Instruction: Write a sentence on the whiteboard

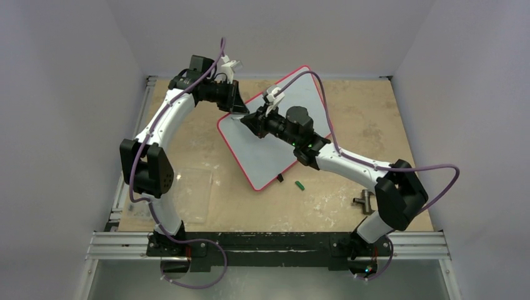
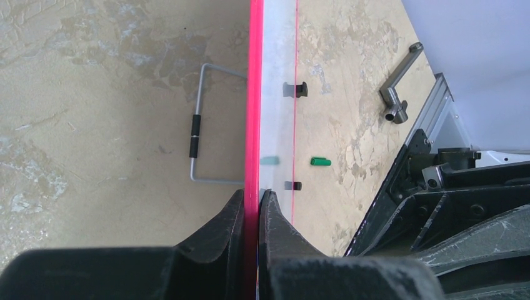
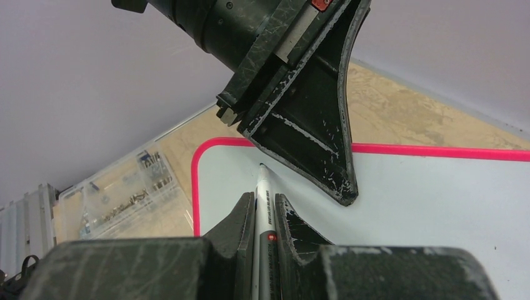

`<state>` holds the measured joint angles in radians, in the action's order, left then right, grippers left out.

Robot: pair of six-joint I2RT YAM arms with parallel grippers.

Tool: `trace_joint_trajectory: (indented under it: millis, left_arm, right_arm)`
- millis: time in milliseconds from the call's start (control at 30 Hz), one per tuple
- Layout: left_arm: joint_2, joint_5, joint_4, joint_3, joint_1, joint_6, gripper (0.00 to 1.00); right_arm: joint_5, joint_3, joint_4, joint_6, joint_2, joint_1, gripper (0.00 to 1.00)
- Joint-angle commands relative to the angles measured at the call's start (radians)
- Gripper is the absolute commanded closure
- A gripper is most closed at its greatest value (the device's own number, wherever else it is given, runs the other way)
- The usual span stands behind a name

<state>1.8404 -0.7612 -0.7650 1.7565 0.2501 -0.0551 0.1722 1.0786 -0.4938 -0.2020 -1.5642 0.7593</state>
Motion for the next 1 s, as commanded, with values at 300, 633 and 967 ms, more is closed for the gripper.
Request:
trace_joint_trajectory:
  millis: [300, 633, 967]
  left_arm:
    - [-0.017, 0.203, -0.020, -0.017, 0.014, 0.120, 1.00]
    - [-0.017, 0.205, -0.020, -0.017, 0.014, 0.120, 1.00]
    - [-0.018, 0.206, -0.020, -0.019, 0.014, 0.120, 1.00]
  right_arm:
    - [0.089, -0.014, -0.001, 0.015, -0.029, 0.024, 1.00]
    - [0.067, -0.080, 0.040, 0.038, 0.002, 0.048, 1.00]
    - [-0.022, -0.147, 0.082, 0.064, 0.065, 0.048, 1.00]
